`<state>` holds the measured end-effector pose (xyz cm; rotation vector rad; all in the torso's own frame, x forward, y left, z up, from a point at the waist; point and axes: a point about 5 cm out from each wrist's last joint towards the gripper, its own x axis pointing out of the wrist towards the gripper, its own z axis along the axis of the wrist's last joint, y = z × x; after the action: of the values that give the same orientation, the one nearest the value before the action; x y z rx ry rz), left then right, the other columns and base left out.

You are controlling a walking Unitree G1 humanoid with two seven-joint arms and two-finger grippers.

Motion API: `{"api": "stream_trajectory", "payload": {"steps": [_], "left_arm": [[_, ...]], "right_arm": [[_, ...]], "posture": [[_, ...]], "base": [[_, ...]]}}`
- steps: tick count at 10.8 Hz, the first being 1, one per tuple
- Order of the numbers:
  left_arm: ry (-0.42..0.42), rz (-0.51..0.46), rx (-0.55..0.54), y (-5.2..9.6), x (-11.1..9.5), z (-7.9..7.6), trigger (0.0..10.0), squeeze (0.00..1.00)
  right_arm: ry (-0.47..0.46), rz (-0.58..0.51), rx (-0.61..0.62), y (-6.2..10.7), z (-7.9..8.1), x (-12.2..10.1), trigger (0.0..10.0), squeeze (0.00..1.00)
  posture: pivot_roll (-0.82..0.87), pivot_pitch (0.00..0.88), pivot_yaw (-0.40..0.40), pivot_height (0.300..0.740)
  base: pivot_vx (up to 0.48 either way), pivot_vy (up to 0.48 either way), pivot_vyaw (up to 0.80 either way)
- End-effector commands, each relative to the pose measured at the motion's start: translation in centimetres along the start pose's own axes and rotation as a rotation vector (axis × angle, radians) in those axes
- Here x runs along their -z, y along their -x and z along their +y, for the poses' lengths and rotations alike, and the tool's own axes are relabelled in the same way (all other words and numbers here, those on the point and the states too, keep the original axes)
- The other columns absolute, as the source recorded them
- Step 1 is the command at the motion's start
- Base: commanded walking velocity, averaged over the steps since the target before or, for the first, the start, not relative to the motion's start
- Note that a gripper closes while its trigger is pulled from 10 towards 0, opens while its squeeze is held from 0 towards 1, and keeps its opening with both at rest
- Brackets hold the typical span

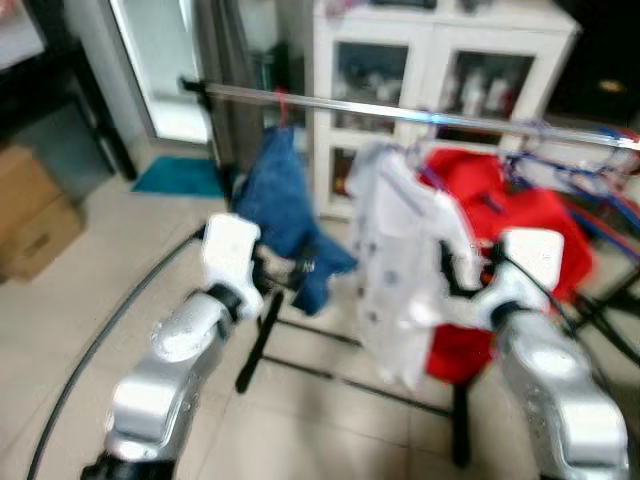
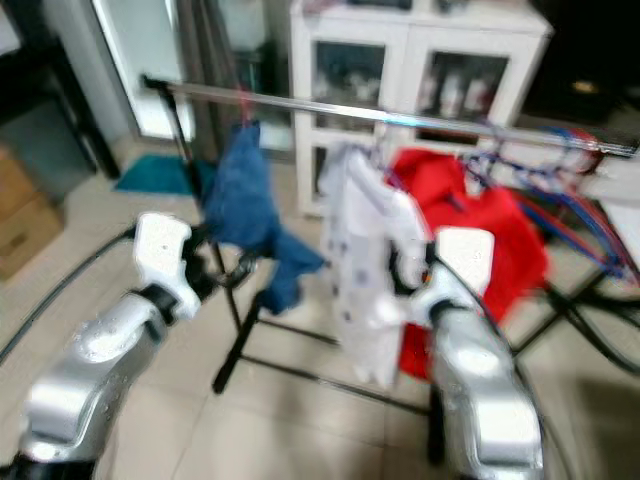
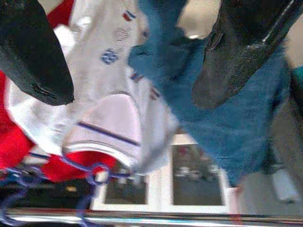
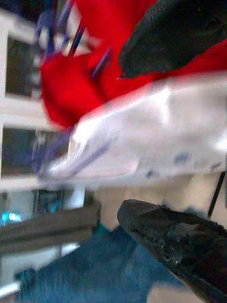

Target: Hang hanger

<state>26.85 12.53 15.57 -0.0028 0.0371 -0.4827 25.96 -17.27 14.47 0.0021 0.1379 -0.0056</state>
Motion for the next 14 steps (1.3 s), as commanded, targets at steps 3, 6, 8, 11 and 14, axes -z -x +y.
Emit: {"api": "stream_trajectory", "payload": {"steps": [3,6,8,11,14], "left_arm": [[-0.017,0.001,-0.023,0.4,-0.1,0.7,10.0,1.0],[-0.022,0.012,-0.008,0.5,0.1,0.7,10.0,1.0],[-0.023,0.015,0.001,0.4,0.1,0.6,10.0,1.0],[-0.027,0.02,0.056,0.4,0.2,0.2,10.0,1.0],[-0.055,0.009,0.164,0.6,-0.2,-0.4,10.0,1.0]], "right_arm": [[-0.033,-0.01,-0.055,-0.3,1.5,-0.3,10.0,0.0],[-0.047,-0.066,-0.024,-0.4,1.1,-1.1,10.0,0.0],[-0.05,-0.08,-0.016,-0.5,0.9,-1.4,10.0,0.0],[-0.062,-0.144,-0.043,-0.8,1.1,-2.4,10.0,1.0],[0.019,-0.072,-0.044,-4.3,0.4,-3.2,10.0,1.0]], "posture": [[0.12,0.0,0.02,0.74],[0.12,0.0,0.024,0.74],[0.12,0.0,0.024,0.74],[0.12,0.0,0.028,0.74],[0.13,0.0,0.035,0.74]], "base": [[0.314,0.0,0.0],[0.317,0.0,0.0],[0.319,0.0,0.0],[0.204,0.0,0.0],[0.0,0.0,0.0]]}}
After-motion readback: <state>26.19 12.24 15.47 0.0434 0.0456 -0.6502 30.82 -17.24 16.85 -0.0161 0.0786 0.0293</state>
